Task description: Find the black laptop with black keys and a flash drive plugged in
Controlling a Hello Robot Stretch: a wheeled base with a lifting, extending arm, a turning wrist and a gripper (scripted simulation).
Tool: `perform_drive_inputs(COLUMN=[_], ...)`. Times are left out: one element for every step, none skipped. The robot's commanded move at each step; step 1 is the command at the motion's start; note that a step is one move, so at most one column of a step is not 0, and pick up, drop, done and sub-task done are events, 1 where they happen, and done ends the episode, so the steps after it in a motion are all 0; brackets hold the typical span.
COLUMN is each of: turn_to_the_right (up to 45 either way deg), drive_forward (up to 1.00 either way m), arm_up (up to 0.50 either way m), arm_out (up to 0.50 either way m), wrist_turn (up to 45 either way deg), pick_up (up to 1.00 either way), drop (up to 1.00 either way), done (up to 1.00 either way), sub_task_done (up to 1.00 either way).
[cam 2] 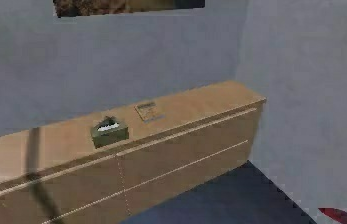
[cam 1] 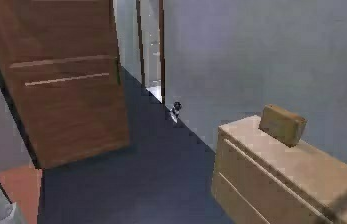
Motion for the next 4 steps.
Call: perform_drive_inputs(turn_to_the_right=[0.0, 0.0, -27.0, 0.0], drive_forward=[1.00, 1.00, 0.00, 1.00], arm_up=[0.00, 0.00, 0.00, 0.00], arm_out=[0.00, 0.00, 0.00, 0.00], wrist_turn=[0.0, 0.0, 0.0, 0.0], pick_up=[0.00, 0.00, 0.00, 0.00], drop=[0.00, 0.00, 0.00, 0.00], done=[0.00, 0.00, 0.00, 0.00], sub_task_done=[0.00, 0.00, 0.00, 0.00])
